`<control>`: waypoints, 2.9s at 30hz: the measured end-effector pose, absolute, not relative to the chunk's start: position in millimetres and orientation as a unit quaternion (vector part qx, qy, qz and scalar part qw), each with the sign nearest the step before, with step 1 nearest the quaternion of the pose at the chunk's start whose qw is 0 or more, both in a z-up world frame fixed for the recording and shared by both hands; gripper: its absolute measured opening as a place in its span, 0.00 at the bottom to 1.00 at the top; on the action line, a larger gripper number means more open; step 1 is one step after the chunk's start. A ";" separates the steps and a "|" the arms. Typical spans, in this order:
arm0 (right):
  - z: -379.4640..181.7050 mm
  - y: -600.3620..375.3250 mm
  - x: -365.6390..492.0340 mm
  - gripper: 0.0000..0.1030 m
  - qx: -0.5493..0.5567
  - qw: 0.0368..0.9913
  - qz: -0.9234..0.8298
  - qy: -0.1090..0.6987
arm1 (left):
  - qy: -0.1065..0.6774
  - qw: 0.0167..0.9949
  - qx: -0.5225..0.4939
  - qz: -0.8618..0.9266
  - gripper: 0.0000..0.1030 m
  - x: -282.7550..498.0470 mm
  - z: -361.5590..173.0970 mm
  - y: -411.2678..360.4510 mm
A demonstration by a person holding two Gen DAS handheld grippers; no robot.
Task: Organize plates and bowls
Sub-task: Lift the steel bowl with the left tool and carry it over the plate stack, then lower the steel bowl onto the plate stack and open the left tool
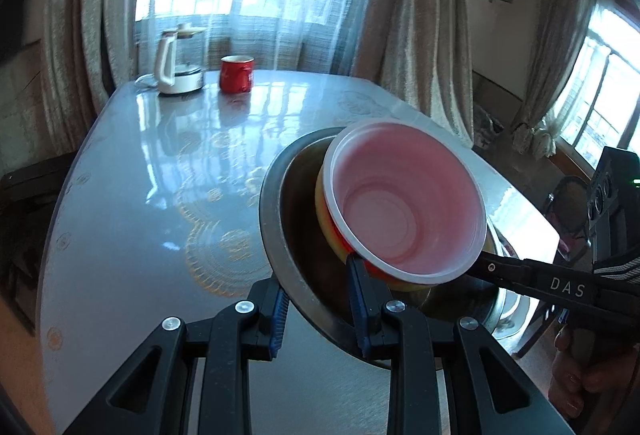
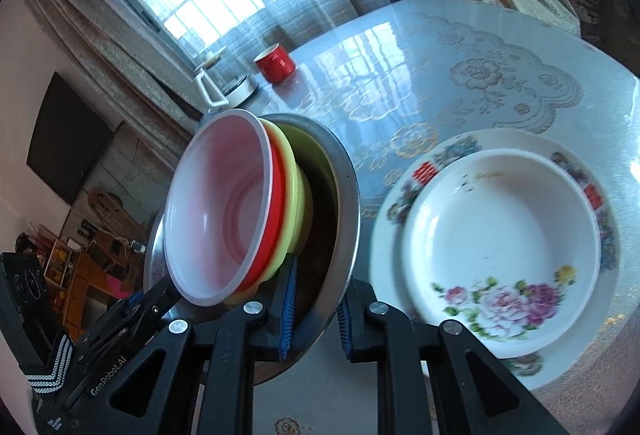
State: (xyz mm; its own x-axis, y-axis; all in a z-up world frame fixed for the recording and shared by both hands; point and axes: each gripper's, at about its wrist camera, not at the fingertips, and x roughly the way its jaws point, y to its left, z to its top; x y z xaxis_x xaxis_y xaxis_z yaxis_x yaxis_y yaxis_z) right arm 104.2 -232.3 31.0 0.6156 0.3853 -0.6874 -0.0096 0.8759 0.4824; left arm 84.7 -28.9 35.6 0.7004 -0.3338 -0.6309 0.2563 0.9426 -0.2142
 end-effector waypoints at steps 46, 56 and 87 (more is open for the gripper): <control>-2.3 -362.7 62.8 0.19 0.306 0.851 -0.032 0.425 | 0.380 0.883 -0.012 -0.276 0.30 116.9 -9.8 -166.5; 5.4 -368.0 48.4 0.25 0.297 0.862 -0.035 0.410 | 0.375 0.883 -0.007 -0.283 0.31 112.8 -7.7 -162.4; 2.1 -350.4 49.2 0.22 0.278 0.871 -0.022 0.405 | 0.352 0.904 0.016 -0.244 0.27 79.3 10.5 -141.1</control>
